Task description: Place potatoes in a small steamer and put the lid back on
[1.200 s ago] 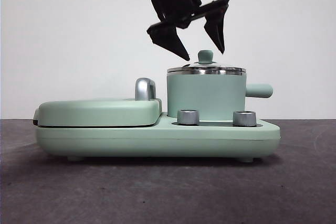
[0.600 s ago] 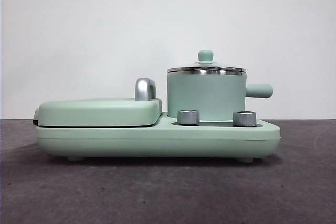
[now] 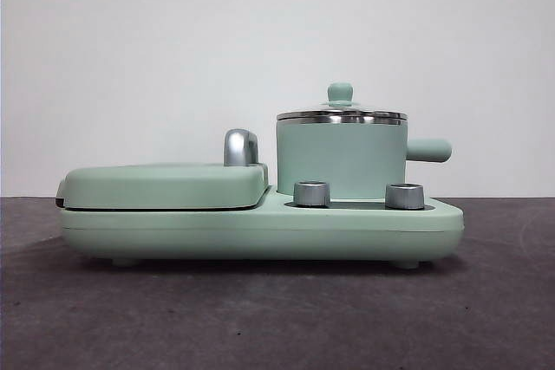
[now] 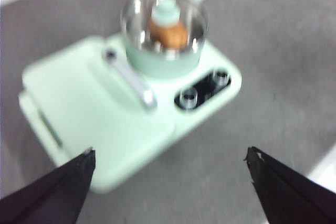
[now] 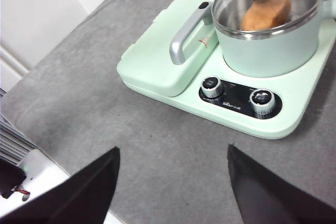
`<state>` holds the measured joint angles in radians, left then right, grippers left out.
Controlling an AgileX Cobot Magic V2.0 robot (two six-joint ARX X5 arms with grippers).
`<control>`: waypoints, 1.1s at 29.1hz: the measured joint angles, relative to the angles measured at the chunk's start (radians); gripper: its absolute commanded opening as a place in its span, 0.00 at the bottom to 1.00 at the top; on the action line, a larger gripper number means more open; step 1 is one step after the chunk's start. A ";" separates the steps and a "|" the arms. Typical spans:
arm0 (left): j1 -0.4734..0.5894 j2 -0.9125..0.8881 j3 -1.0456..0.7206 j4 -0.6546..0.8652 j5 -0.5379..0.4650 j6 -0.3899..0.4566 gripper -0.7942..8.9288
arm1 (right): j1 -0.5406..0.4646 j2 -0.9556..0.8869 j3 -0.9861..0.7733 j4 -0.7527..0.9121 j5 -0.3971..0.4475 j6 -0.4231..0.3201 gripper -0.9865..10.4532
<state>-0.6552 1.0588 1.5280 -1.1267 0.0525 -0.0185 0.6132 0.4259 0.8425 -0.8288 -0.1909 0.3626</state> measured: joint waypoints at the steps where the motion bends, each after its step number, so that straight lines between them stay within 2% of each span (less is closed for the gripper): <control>1: 0.000 -0.040 -0.049 0.001 -0.001 -0.010 0.56 | 0.000 0.000 0.000 0.001 -0.004 0.000 0.36; 6: 0.000 -0.275 -0.297 0.108 -0.001 -0.087 0.56 | 0.000 0.000 0.000 0.003 -0.045 -0.034 0.36; 11: 0.000 -0.499 -0.488 0.213 -0.001 -0.115 0.56 | 0.000 0.000 0.000 0.003 -0.045 -0.061 0.46; 17: 0.000 -0.570 -0.593 0.210 -0.001 -0.129 0.56 | 0.000 0.000 0.000 0.003 -0.045 -0.071 0.47; 18: 0.000 -0.570 -0.594 0.211 -0.001 -0.129 0.53 | 0.000 0.000 0.000 0.004 -0.045 -0.071 0.46; 19: 0.000 -0.569 -0.594 0.213 -0.001 -0.129 0.41 | 0.000 0.000 0.000 0.005 -0.042 -0.071 0.41; 20: 0.000 -0.566 -0.594 0.216 -0.001 -0.128 0.20 | 0.000 0.000 0.000 0.007 -0.039 -0.071 0.28; 21: 0.000 -0.564 -0.594 0.217 -0.001 -0.128 0.06 | 0.000 0.000 0.000 0.009 -0.034 -0.071 0.12; 22: 0.000 -0.562 -0.594 0.219 -0.001 -0.128 0.11 | 0.000 0.000 0.000 0.010 -0.030 -0.074 0.10; 32: 0.000 -0.532 -0.594 0.218 -0.015 -0.128 0.09 | 0.000 0.000 0.000 0.019 0.008 -0.095 0.10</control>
<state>-0.6552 0.5270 0.9340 -0.9085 0.0376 -0.1467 0.6136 0.4259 0.8425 -0.8101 -0.1833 0.2680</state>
